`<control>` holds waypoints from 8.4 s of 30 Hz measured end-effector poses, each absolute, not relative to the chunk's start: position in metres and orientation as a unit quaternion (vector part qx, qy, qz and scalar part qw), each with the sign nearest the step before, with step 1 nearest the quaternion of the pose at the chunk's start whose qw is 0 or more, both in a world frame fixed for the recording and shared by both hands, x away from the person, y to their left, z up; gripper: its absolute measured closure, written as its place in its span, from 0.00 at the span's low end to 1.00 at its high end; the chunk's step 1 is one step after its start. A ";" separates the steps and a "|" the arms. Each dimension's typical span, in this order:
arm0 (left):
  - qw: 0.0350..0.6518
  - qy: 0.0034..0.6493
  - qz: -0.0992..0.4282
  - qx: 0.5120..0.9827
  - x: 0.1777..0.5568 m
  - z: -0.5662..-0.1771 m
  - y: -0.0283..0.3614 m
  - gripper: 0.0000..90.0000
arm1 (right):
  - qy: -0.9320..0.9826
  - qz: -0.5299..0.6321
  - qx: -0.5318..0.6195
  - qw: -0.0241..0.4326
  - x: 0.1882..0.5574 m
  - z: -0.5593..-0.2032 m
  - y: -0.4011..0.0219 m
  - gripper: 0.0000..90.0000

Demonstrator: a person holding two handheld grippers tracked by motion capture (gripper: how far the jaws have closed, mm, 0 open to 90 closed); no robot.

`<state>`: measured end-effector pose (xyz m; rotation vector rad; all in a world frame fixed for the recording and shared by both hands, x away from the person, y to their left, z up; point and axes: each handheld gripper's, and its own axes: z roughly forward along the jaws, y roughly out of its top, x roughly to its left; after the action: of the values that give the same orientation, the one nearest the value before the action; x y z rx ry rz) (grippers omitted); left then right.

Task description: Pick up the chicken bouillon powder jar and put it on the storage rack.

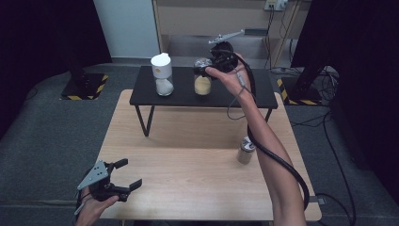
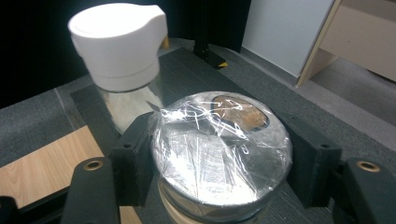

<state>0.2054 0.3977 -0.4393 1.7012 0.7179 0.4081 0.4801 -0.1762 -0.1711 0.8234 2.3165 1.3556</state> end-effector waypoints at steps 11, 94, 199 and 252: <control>0.585 0.308 0.175 0.729 0.205 -0.439 0.398 0.02 | 0.809 0.474 0.304 0.169 0.487 -0.181 -0.177 0.39; 0.584 0.308 0.180 0.729 0.203 -0.438 0.396 0.01 | 0.782 0.540 0.237 0.202 0.400 -0.156 -0.230 0.07; 0.585 0.311 0.179 0.727 0.203 -0.439 0.397 0.01 | 0.753 0.552 0.300 0.193 0.201 -0.361 -0.376 0.06; 0.592 0.305 0.181 0.724 0.200 -0.439 0.400 0.01 | 0.761 0.544 0.304 0.181 0.210 -0.399 -0.378 0.07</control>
<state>0.1996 0.3998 -0.4394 1.6830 0.7088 0.4200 0.2103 -0.3781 -0.3993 0.8580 2.1493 1.5348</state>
